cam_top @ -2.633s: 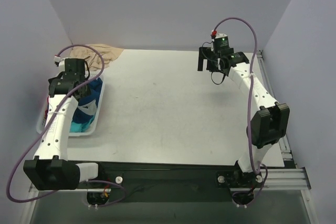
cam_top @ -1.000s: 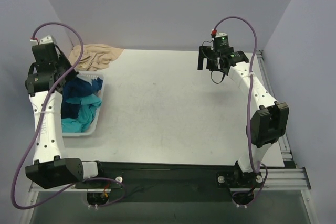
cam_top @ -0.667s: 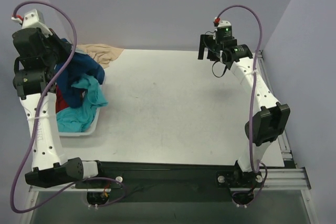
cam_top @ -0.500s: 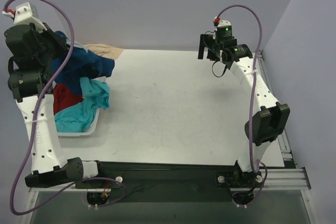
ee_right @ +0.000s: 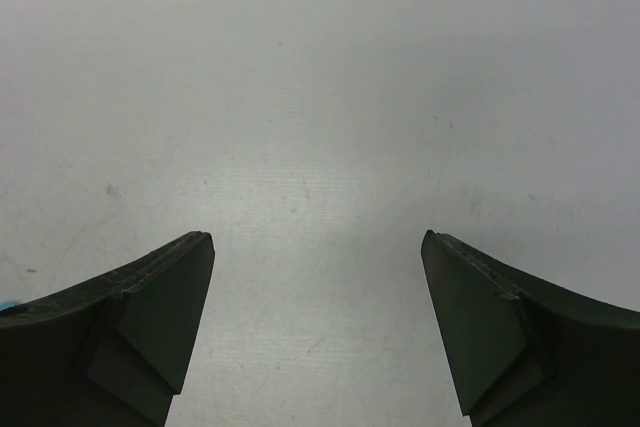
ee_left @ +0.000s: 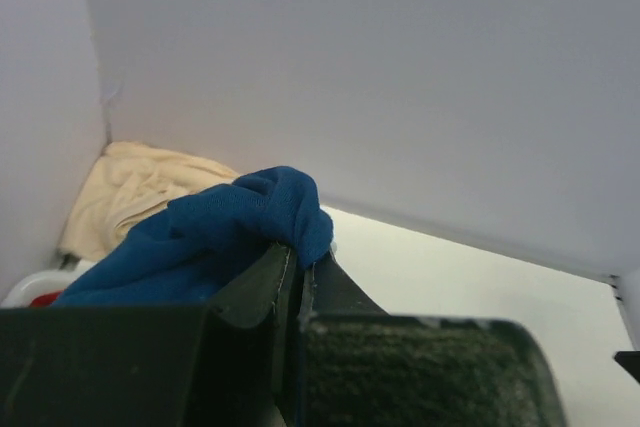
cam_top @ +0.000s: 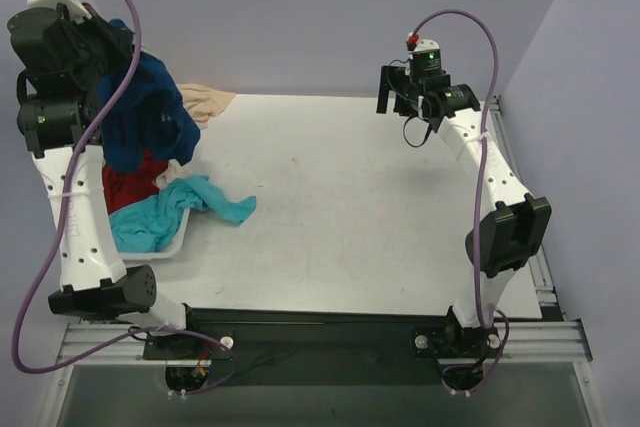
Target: Fold and stack the t-shirts
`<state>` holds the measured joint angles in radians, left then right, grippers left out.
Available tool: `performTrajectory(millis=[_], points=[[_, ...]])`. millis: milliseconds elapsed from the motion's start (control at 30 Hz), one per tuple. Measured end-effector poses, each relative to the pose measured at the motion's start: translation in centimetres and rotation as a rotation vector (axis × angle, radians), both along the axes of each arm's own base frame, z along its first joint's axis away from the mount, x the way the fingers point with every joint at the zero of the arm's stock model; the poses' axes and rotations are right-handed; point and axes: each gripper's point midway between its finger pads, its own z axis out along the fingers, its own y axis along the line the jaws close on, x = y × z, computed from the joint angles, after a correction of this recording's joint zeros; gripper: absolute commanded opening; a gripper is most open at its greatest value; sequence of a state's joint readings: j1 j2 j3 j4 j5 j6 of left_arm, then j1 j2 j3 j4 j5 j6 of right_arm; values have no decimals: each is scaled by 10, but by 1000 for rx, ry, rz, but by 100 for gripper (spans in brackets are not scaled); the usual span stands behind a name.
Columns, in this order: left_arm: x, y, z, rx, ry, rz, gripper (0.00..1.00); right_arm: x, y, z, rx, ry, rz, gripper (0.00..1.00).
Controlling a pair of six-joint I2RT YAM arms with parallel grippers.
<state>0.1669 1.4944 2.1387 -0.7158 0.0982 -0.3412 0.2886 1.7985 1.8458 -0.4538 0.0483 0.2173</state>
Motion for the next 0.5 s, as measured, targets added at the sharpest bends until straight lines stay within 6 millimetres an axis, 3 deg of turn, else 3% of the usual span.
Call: performTrajectory(millis=[100, 267, 500], points=[[17, -34, 17, -8, -51, -114, 0, 0, -1, -1, 1, 1, -3, 88], [33, -123, 32, -9, -109, -377, 0, 2, -6, -3, 4, 7, -27, 88], [40, -212, 6, -26, -68, -637, 0, 4, -37, -18, 5, 37, -135, 88]])
